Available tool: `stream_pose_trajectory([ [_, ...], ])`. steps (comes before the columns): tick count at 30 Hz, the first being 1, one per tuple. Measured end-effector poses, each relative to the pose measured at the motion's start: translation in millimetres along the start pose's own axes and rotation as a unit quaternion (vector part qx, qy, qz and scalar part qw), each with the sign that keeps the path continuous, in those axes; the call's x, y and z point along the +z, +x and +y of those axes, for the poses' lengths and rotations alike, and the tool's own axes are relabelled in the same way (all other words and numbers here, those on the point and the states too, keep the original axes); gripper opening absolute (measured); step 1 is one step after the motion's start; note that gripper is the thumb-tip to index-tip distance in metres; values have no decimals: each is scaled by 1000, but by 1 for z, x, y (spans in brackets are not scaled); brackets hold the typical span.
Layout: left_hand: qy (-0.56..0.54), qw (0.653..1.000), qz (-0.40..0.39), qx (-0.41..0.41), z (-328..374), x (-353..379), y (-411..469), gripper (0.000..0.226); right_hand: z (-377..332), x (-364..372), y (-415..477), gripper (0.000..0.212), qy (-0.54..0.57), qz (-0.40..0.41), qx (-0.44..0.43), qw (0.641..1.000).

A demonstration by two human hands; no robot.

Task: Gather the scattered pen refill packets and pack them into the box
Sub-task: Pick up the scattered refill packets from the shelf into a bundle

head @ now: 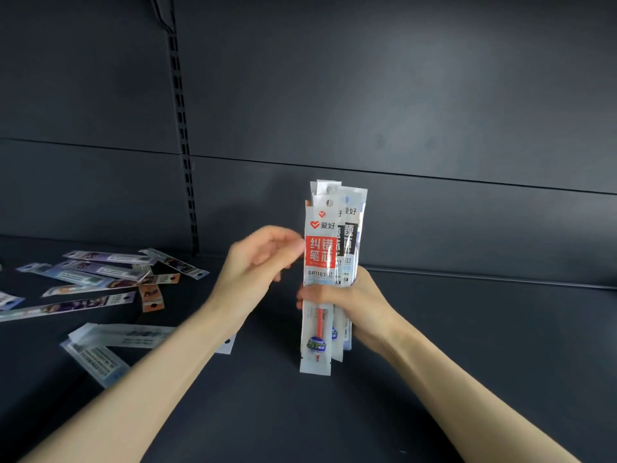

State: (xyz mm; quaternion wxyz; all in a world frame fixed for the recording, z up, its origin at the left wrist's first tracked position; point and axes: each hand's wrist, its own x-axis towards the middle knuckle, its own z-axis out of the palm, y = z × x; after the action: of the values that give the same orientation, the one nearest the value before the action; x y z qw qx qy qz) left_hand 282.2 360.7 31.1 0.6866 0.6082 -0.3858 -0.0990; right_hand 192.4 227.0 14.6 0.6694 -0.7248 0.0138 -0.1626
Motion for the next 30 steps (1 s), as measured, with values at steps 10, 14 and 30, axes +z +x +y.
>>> stream_pose_trajectory([
  [10,-7,996,-54,-65,15,31,12,19,0,6,-5,31,-82,-62,-2,995],
  [14,-23,997,-50,-57,18,30,12,27,-4,10,-4,35,-75,-8,-55,996],
  [30,56,988,-110,-91,11,19,6,22,8,20,5,27,-35,-23,-36,998],
])
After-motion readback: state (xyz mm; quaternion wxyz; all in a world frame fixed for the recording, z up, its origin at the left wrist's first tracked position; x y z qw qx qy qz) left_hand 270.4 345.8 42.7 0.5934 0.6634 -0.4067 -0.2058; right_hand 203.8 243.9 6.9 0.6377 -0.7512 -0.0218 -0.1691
